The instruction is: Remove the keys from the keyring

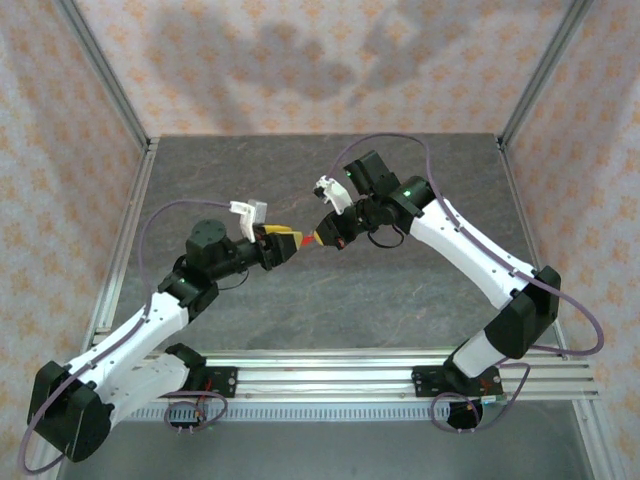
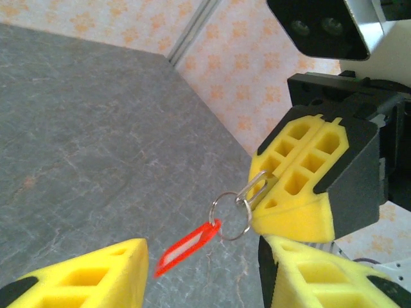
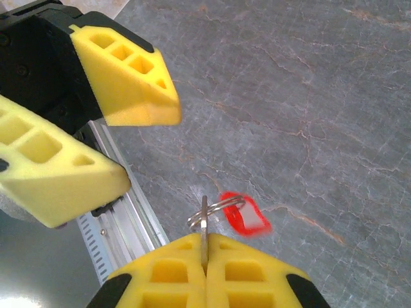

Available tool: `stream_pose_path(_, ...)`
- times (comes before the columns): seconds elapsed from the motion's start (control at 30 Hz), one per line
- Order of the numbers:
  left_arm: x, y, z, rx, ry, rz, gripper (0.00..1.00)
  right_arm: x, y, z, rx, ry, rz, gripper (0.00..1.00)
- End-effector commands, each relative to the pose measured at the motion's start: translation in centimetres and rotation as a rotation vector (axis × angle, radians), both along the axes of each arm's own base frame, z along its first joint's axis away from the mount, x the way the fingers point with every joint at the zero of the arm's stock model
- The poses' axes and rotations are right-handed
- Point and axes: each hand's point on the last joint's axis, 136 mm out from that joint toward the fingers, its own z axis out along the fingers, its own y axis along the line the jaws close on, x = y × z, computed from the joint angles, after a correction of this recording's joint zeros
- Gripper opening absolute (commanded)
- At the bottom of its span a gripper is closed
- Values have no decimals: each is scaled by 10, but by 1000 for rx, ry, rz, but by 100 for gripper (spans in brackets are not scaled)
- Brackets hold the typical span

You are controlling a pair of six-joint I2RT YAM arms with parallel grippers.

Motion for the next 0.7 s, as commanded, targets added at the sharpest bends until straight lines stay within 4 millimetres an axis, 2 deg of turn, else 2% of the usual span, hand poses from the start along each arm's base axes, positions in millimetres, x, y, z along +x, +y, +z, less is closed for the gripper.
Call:
stream_pose_path(0.0,-6,-14,26,-37,-51,-90,50,3,7,14,35,-27,13,0)
stream_pose_path(0.07,-6,-19,27,-47,-40,-115,49,3,8,14,36,-22,9,0)
stream_pose_path(0.2,-6,-29,23,-36,3,-158,35,2,9,14,41,-12,13,0)
stream_pose_path(0.3,-4,-33,18,-20,28,-172,35,3,9,13,38,-10,11,0)
stream_pose_path(0.37,-3,-34,18,-18,27,-169,35,2,10,14,41,-11,13,0)
stream_pose_path(0.67,0,-32,17,-6,17,-150,15,1,10,16,53,-6,15,0)
